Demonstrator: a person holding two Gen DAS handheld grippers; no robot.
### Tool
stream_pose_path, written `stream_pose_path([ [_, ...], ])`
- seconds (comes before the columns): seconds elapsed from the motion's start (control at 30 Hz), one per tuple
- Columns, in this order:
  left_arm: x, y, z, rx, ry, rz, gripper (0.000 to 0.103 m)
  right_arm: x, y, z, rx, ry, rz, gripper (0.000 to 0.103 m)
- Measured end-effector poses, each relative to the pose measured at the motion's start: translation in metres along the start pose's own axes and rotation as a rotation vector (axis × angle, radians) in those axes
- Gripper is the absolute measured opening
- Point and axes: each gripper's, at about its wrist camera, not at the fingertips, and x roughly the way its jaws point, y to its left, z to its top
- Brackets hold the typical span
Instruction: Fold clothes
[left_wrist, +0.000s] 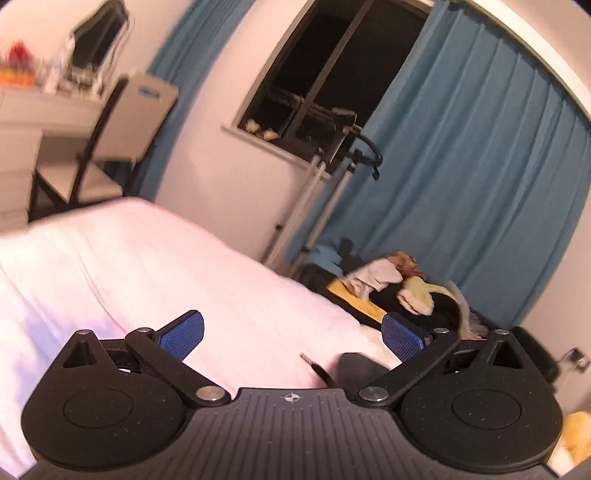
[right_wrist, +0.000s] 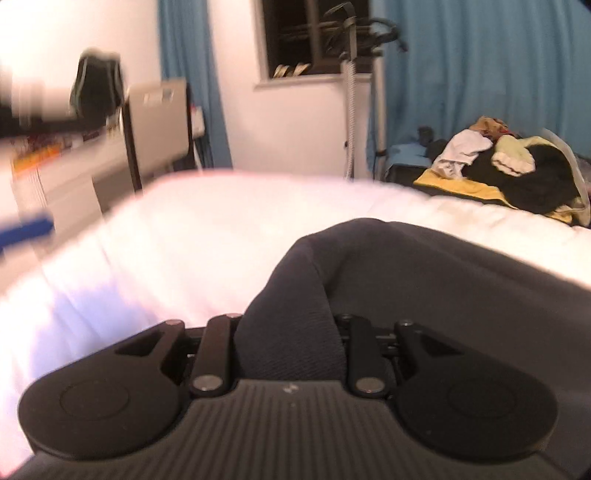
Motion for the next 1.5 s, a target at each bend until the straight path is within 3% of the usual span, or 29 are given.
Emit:
stream_pose_path([
  [0.1, 0.008, 0.008, 0.002, -0.022, -0.003, -0.03, 0.103, 0.007, 0.011, -0.007, -0.056, -0.043, -0.007, 0.042],
  [0.2, 0.013, 0.009, 0.0, -0.047, -0.002, -0.035, 0.103, -0.011, 0.003, -0.002, -0.037, -0.044, 0.056, 0.056],
  [0.3, 0.007, 0.004, 0.0, -0.047, 0.003, -0.054, 0.103, -0.048, -0.007, 0.002, -0.06, -0.035, 0.158, 0.073],
  [0.4, -0.004, -0.007, -0.004, -0.025, -0.015, -0.092, 0.103, -0.095, -0.013, -0.002, -0.142, -0.05, 0.24, 0.081],
  [0.47, -0.007, -0.015, -0.008, -0.031, -0.011, -0.119, 0.103, -0.128, -0.022, -0.007, -0.2, -0.072, 0.263, 0.083],
  [0.63, -0.004, -0.054, -0.025, -0.004, 0.078, -0.176, 0.103, -0.178, -0.067, -0.025, -0.318, -0.114, 0.172, 0.083],
  [0.73, -0.005, -0.077, -0.036, 0.029, 0.16, -0.16, 0.103, -0.187, -0.095, -0.04, -0.23, -0.112, 0.167, 0.083],
  [0.83, -0.019, -0.092, -0.043, 0.039, 0.168, -0.153, 0.103, -0.179, -0.109, -0.052, -0.243, -0.116, 0.145, 0.083],
  [0.97, -0.03, -0.099, -0.06, 0.005, 0.228, -0.218, 0.103, -0.17, -0.121, -0.058, -0.171, -0.096, 0.198, 0.077],
  [1.03, -0.028, -0.097, -0.07, -0.037, 0.287, -0.284, 0.103, -0.171, -0.117, -0.061, -0.17, -0.098, 0.222, 0.069],
  [1.13, -0.009, -0.087, -0.083, -0.134, 0.352, -0.318, 0.102, -0.168, -0.105, -0.066, -0.226, -0.074, 0.237, 0.063],
  [1.17, -0.002, -0.083, -0.087, -0.158, 0.365, -0.313, 0.102, -0.166, -0.102, -0.068, -0.236, -0.064, 0.237, 0.053],
  [1.2, 0.005, -0.079, -0.091, -0.173, 0.366, -0.295, 0.102, -0.164, -0.099, -0.069, -0.246, -0.054, 0.237, 0.035],
  [1.3, 0.02, -0.059, -0.101, -0.262, 0.343, -0.258, 0.101, -0.163, -0.089, -0.068, -0.29, -0.031, 0.228, 0.008],
  [1.43, 0.026, -0.023, -0.101, -0.472, 0.25, -0.204, 0.092, -0.187, -0.092, -0.055, -0.298, -0.113, 0.236, 0.006],
  [1.5, 0.029, -0.01, -0.099, -0.504, 0.203, -0.132, 0.074, -0.2, -0.09, -0.055, -0.321, -0.125, 0.247, 0.006],
])
